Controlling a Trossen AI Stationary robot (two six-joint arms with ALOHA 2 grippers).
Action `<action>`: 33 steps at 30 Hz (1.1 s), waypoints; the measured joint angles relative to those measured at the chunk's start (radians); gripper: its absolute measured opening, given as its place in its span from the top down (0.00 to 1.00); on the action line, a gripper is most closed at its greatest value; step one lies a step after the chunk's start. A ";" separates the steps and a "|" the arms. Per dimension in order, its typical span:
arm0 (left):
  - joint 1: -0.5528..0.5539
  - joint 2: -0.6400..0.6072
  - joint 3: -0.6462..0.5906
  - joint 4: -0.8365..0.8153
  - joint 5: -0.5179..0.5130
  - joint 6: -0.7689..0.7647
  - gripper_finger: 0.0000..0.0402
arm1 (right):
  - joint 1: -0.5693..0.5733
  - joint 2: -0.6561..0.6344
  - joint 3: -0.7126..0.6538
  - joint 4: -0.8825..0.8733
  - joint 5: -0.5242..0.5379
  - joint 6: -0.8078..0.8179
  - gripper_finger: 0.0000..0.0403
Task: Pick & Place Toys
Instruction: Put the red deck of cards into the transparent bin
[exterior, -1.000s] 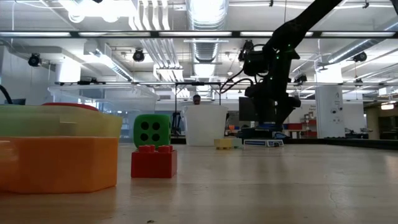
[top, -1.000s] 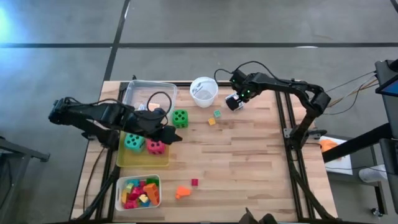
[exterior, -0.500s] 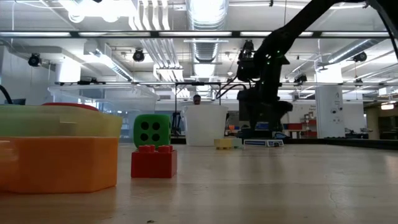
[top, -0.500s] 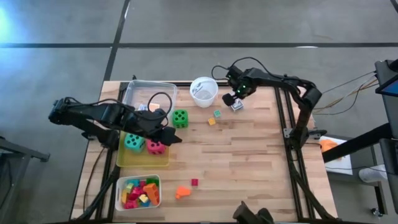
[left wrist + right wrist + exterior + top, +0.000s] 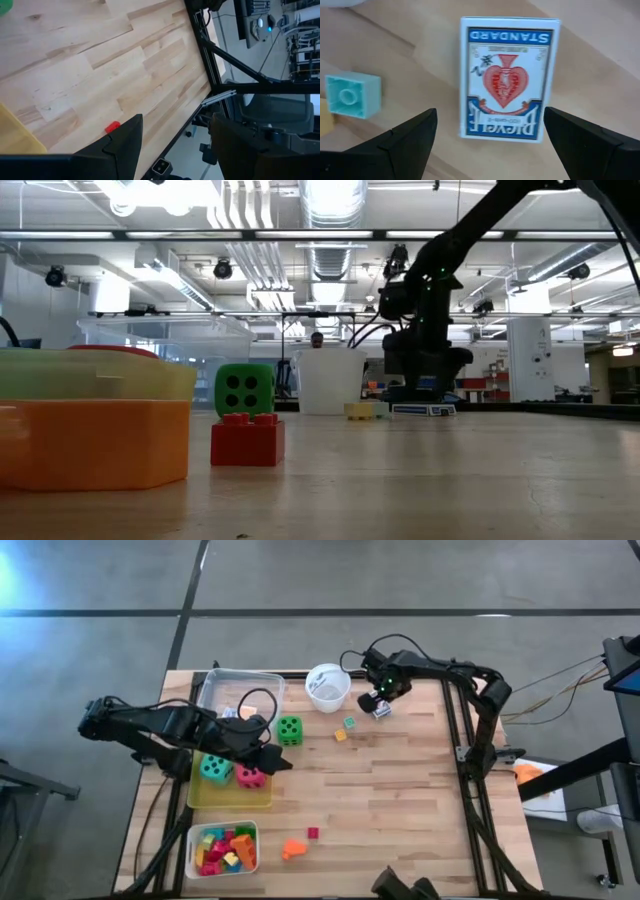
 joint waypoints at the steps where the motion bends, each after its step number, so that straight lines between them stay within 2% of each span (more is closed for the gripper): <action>1: 0.000 0.000 0.000 0.000 0.001 0.007 0.45 | 0.003 -0.002 0.000 0.002 -0.001 0.000 0.10; 26: 0.000 0.000 0.000 0.000 0.016 0.046 0.45 | 0.024 -0.005 -0.001 0.005 -0.032 -0.063 0.10; 31: 0.000 0.000 0.000 0.000 0.022 0.046 0.45 | 0.024 -0.005 -0.002 -0.021 0.100 0.056 0.10; 33: 0.000 0.001 0.000 -0.001 0.022 0.046 0.45 | 0.023 -0.006 -0.001 -0.025 0.075 0.036 0.10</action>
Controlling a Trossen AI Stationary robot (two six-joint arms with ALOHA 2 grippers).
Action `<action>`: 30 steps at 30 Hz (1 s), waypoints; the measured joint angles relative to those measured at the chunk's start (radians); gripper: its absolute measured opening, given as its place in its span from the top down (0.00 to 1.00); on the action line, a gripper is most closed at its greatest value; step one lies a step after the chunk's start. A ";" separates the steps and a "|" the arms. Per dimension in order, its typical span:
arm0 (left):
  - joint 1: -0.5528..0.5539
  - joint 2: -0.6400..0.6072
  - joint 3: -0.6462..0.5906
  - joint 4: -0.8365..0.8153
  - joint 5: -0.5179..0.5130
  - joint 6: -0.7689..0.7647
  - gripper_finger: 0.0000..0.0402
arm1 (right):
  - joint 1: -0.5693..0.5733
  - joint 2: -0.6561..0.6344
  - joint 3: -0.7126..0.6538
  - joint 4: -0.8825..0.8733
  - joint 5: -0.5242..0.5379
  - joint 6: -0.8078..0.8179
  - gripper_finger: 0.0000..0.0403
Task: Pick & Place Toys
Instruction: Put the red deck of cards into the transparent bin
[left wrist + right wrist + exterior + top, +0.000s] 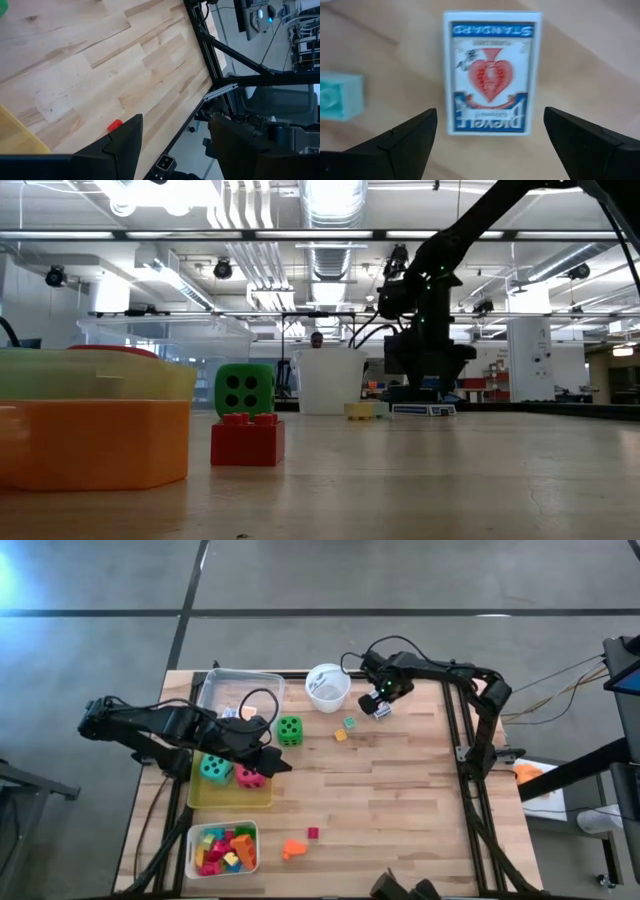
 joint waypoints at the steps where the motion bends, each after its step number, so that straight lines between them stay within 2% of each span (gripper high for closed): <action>1: 0.000 0.000 0.000 0.000 0.000 0.000 0.45 | -0.001 -0.001 0.001 0.000 -0.021 -0.014 0.10; 10: 0.000 0.000 0.000 0.000 0.000 0.000 0.45 | 0.008 -0.001 -0.007 0.045 -0.042 -0.042 0.10; 19: 0.000 0.000 -0.001 0.000 0.000 -0.004 0.45 | 0.009 0.002 -0.015 0.075 0.011 -0.039 0.10; 30: 0.000 0.000 -0.001 0.000 0.004 -0.005 0.45 | 0.016 0.072 -0.010 0.064 0.013 -0.029 0.10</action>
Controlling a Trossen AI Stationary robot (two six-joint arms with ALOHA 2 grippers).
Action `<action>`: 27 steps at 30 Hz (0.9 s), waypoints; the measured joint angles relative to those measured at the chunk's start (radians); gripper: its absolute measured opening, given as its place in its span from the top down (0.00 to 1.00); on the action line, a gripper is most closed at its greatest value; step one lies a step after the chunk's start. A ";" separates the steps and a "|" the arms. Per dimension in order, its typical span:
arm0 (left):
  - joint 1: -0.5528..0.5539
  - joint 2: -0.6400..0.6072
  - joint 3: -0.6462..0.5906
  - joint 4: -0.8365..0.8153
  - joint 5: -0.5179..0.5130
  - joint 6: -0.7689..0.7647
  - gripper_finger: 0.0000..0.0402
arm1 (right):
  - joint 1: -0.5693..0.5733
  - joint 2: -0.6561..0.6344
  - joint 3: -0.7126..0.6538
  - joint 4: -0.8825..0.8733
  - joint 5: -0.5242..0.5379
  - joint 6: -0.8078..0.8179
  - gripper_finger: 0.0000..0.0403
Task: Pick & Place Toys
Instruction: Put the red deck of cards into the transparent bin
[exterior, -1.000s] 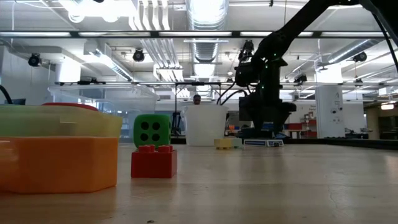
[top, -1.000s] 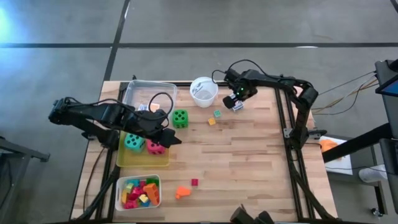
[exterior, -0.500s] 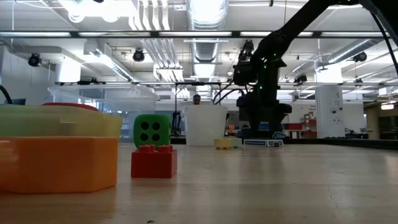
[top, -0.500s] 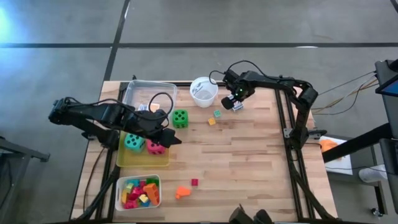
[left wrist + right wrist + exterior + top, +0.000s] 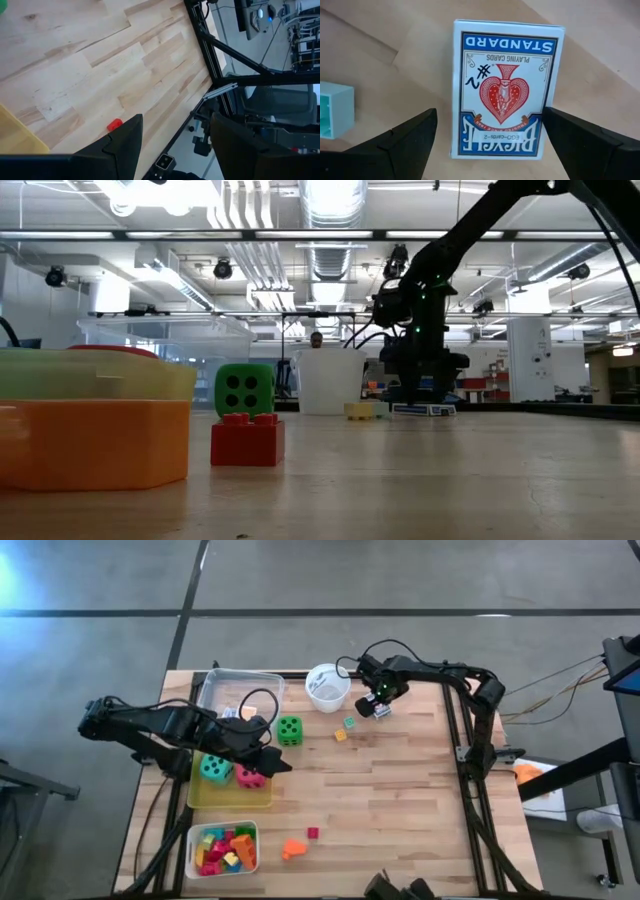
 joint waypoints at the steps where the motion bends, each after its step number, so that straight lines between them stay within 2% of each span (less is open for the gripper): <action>1: 0.000 0.000 0.000 0.000 0.002 0.000 0.45 | 0.000 0.000 0.000 0.001 0.005 0.007 0.10; 6: 0.000 0.000 0.000 0.000 0.003 0.000 0.45 | 0.000 -0.007 -0.005 0.002 0.040 0.020 0.10; 18: 0.000 0.000 0.000 0.000 0.004 0.001 0.45 | -0.008 -0.016 -0.009 -0.008 0.045 0.020 0.11; 27: 0.000 0.000 0.000 0.000 0.004 0.000 0.45 | -0.007 -0.017 -0.013 -0.007 0.055 0.013 0.25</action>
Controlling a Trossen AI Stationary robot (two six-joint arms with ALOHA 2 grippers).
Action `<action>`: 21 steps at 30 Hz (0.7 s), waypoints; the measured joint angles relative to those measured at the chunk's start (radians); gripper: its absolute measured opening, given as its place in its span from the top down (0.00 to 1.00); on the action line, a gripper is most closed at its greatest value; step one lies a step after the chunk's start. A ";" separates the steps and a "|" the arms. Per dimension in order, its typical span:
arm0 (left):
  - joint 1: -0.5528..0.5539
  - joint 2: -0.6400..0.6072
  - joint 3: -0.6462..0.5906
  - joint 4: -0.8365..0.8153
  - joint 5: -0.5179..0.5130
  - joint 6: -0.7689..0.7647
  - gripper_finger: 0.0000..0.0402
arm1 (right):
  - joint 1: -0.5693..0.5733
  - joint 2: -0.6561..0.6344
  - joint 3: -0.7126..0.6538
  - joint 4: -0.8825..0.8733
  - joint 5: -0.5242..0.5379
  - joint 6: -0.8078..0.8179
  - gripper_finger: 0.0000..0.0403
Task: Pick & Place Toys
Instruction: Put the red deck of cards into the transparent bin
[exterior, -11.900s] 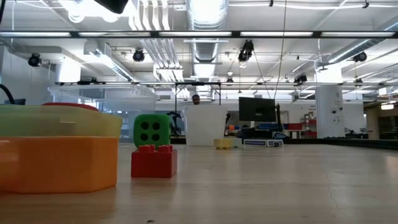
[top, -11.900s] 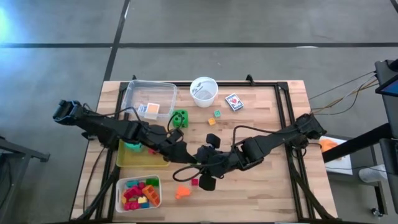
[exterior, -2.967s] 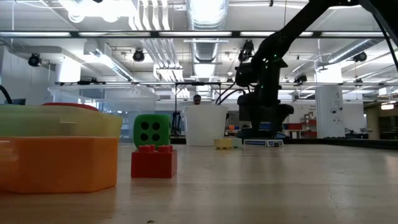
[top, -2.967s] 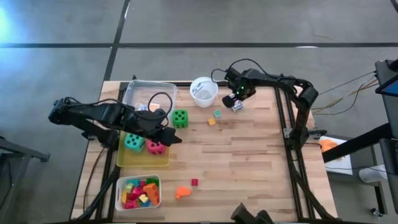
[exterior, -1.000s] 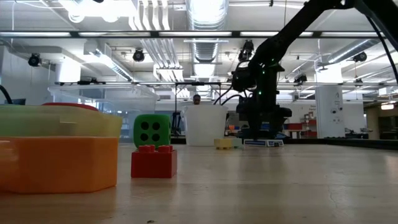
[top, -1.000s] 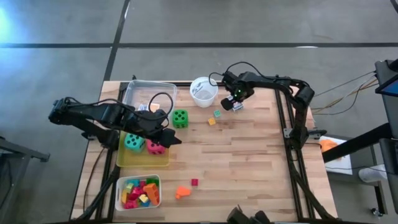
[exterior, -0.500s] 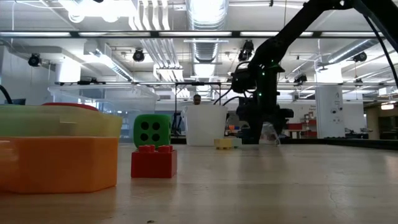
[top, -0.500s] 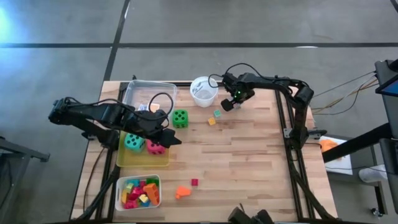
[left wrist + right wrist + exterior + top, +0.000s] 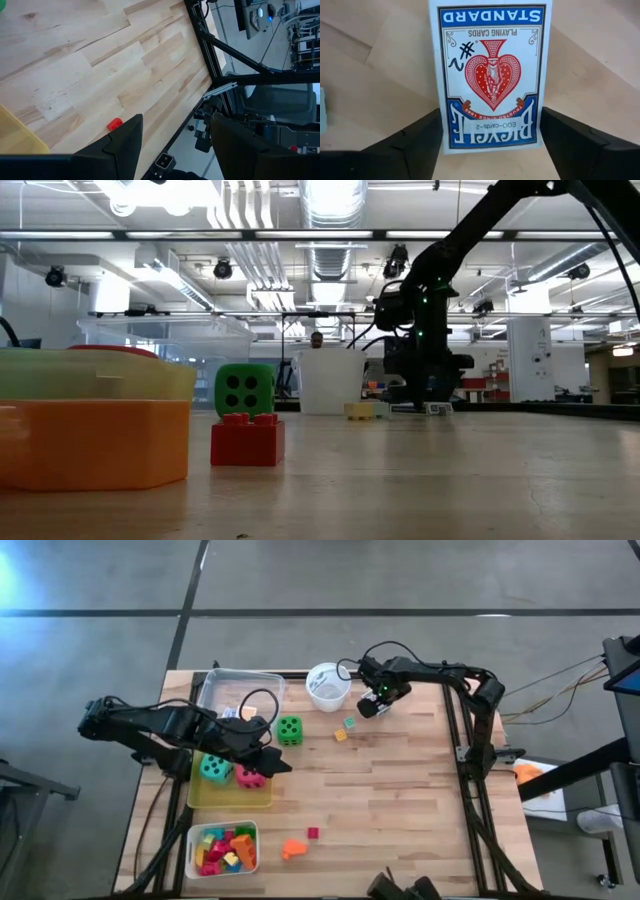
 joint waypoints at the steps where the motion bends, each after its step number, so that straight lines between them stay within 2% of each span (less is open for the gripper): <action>1: 0.000 0.000 0.000 0.000 0.000 0.000 0.45 | 0.000 -0.001 -0.002 0.001 0.000 -0.001 0.26; 5: 0.000 0.000 0.000 0.000 0.002 -0.007 0.45 | 0.000 0.004 -0.005 0.001 -0.002 -0.005 0.26; 14: 0.000 0.000 0.000 0.000 0.014 -0.008 0.45 | 0.001 0.056 -0.008 -0.014 -0.037 -0.019 0.10; 21: 0.000 0.000 0.000 0.001 0.019 -0.010 0.45 | 0.001 0.063 -0.006 -0.013 -0.035 -0.019 0.10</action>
